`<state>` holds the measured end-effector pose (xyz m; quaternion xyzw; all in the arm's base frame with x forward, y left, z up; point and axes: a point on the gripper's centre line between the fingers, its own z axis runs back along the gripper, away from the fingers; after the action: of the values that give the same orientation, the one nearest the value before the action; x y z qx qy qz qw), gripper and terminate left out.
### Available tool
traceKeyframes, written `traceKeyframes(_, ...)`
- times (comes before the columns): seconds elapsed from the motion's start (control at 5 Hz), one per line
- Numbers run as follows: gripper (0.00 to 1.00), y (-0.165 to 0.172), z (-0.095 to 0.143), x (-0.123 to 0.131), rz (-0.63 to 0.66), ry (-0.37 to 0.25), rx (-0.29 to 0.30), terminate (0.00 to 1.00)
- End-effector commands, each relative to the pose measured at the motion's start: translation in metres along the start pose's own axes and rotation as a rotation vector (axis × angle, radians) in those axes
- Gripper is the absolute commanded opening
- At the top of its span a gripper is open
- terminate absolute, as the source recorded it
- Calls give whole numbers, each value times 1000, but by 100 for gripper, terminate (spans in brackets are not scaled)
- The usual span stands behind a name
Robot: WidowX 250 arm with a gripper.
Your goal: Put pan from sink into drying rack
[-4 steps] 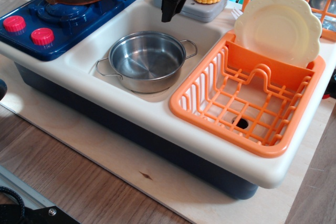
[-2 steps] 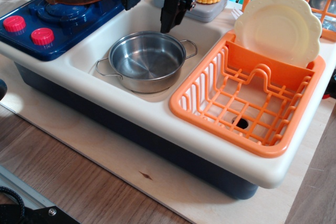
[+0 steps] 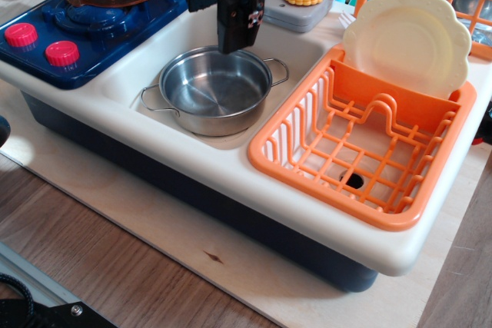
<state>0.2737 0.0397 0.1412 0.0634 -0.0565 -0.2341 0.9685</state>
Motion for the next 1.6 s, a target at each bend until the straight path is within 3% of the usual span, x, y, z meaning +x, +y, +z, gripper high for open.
traceKeyframes(0.0,100,3,0,-4,-135,-118,-30,0)
traceKeyframes(0.6,100,-12,-34,-13,-208,-201,-82,0)
traceKeyframes(0.8,100,-17,-43,-14,-245,-227,-56,0)
traceKeyframes(1.0,100,-17,-53,-13,-268,-226,-79,0)
traceKeyframes(1.2,100,-19,-62,-12,-272,-183,-98,0)
traceKeyframes(1.4,100,-14,-77,-12,-259,-191,-141,0)
